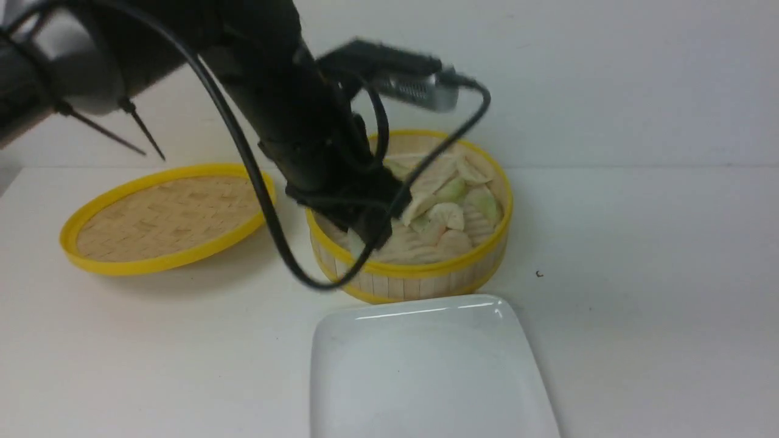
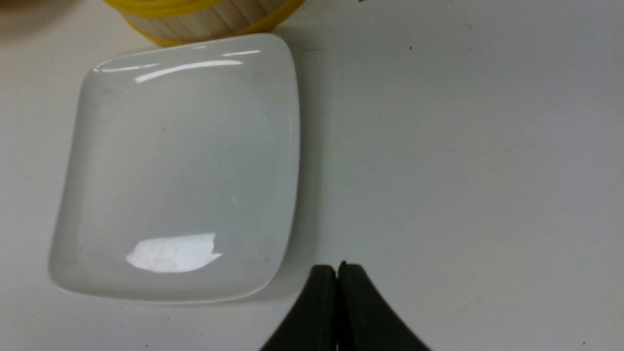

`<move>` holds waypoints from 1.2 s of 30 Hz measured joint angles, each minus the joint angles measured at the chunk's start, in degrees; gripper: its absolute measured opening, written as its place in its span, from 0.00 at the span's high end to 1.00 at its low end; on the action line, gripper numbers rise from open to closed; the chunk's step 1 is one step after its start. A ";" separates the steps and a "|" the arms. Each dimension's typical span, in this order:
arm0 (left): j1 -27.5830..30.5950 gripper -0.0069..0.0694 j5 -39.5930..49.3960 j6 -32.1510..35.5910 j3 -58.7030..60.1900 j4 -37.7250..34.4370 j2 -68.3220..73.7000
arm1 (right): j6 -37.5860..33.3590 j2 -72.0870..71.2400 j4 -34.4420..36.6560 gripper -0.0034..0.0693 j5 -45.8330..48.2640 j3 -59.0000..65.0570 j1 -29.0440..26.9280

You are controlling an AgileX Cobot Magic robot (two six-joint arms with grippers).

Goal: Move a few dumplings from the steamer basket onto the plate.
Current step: Use the left arm to put the dumpling into the plate, then use the right arm to grab a dumpling from inside the steamer

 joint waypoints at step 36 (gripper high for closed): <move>1.65 0.92 -5.82 -15.43 21.20 15.09 -28.91 | -10.71 59.10 0.11 0.88 -10.07 -41.67 21.93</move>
